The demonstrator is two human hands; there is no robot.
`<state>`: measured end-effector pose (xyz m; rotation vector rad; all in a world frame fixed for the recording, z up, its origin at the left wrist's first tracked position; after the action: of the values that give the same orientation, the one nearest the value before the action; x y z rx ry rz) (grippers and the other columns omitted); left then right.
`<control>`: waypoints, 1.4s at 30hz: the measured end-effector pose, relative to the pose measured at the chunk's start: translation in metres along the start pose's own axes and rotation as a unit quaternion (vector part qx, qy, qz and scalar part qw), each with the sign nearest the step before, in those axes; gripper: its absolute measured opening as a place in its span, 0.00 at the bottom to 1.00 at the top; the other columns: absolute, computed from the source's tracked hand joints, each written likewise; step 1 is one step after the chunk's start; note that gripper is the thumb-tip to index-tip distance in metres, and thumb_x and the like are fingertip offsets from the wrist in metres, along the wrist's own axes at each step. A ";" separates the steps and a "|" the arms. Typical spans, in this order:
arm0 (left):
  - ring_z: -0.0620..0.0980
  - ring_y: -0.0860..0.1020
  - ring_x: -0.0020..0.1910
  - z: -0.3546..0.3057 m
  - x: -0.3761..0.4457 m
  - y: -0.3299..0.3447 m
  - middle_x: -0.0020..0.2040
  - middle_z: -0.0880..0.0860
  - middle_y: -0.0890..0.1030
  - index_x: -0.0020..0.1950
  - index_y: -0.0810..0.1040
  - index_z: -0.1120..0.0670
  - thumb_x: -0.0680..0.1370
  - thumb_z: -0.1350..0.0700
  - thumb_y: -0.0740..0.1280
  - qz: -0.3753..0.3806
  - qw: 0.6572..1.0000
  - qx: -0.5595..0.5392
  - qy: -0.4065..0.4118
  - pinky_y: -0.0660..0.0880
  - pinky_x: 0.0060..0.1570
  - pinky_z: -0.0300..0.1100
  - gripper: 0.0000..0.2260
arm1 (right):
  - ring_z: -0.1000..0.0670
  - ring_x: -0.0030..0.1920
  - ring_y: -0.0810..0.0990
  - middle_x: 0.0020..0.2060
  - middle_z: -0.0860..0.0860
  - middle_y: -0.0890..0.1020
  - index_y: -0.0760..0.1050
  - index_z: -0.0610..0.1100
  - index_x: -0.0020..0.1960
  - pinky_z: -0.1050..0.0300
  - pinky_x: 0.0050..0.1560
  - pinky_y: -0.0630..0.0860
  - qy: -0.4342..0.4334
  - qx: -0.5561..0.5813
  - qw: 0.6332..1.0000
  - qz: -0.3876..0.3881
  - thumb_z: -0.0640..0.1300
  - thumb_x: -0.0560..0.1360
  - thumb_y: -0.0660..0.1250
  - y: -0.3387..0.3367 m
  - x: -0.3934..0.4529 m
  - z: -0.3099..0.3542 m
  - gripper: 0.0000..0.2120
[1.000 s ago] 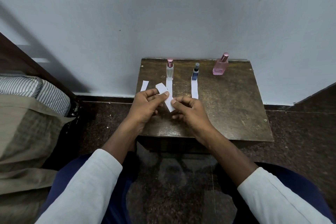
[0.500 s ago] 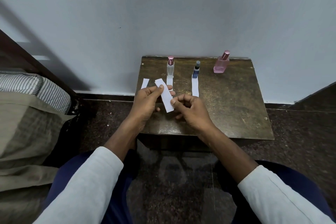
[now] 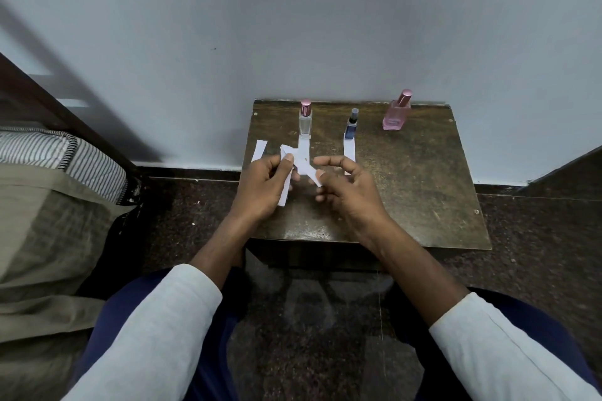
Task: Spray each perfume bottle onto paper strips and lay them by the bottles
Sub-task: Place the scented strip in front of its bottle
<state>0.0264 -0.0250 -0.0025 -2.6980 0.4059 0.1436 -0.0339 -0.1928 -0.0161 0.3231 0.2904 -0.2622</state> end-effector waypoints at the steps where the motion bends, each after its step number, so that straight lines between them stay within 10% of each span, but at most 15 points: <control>1: 0.40 0.80 0.34 -0.001 -0.001 0.000 0.35 0.42 0.84 0.45 0.84 0.52 0.89 0.47 0.61 0.010 1.000 0.009 0.008 0.75 0.39 0.37 0.19 | 0.52 0.37 0.82 0.41 0.46 0.87 0.84 0.38 0.56 0.60 0.40 0.82 -0.001 0.035 0.999 0.002 0.31 0.80 0.69 -0.001 0.001 0.002 0.08; 9: 0.50 0.85 0.46 -0.006 -0.006 0.006 0.43 0.44 0.88 0.64 0.82 0.44 0.89 0.50 0.61 0.084 0.993 0.065 0.043 0.77 0.49 0.48 0.11 | 0.48 0.52 0.88 0.50 0.44 0.89 0.85 0.40 0.62 0.54 0.58 0.83 -0.077 0.042 0.996 0.007 0.32 0.75 0.77 -0.009 0.000 0.018 0.16; 19: 0.41 0.73 0.32 -0.007 -0.007 0.015 0.33 0.45 0.79 0.54 0.84 0.48 0.90 0.49 0.57 0.114 0.984 0.111 0.081 0.67 0.35 0.37 0.16 | 0.44 0.47 0.86 0.48 0.47 0.89 0.87 0.48 0.55 0.59 0.41 0.78 -0.107 -0.049 0.992 -0.042 0.44 0.78 0.78 -0.014 0.001 0.016 0.06; 26: 0.36 0.79 0.40 -0.010 -0.008 0.012 0.38 0.36 0.83 0.42 0.81 0.41 0.88 0.45 0.62 0.090 0.973 0.176 0.118 0.68 0.39 0.33 0.16 | 0.56 0.47 0.89 0.44 0.56 0.90 0.89 0.48 0.50 0.54 0.50 0.84 -0.176 -0.279 0.944 -0.032 0.46 0.75 0.80 -0.014 -0.002 0.017 0.05; 37: 0.34 0.78 0.38 -0.010 -0.008 0.012 0.35 0.33 0.80 0.36 0.76 0.38 0.88 0.51 0.64 0.064 0.965 0.194 0.163 0.65 0.39 0.27 0.20 | 0.57 0.44 0.87 0.42 0.56 0.89 0.89 0.47 0.46 0.61 0.46 0.82 -0.237 -0.340 0.910 -0.023 0.44 0.76 0.80 -0.004 -0.006 0.019 0.01; 42: 0.41 0.83 0.40 -0.008 -0.007 -0.002 0.36 0.45 0.84 0.45 0.84 0.46 0.88 0.49 0.63 0.043 0.978 0.145 0.144 0.72 0.42 0.31 0.15 | 0.55 0.42 0.85 0.41 0.57 0.85 0.87 0.47 0.51 0.63 0.43 0.80 -0.166 -0.346 0.869 -0.312 0.45 0.78 0.77 -0.058 0.008 0.047 0.03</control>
<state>0.0209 -0.0250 0.0064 -2.4166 0.5818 -0.2670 -0.0329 -0.2636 0.0088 -0.5474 0.1236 -0.8158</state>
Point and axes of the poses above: each hand's wrist, its own x-axis towards the middle knuckle, its own y-axis out of the palm, z = x × y, the point moved 3 cm from there along x, towards the middle knuckle
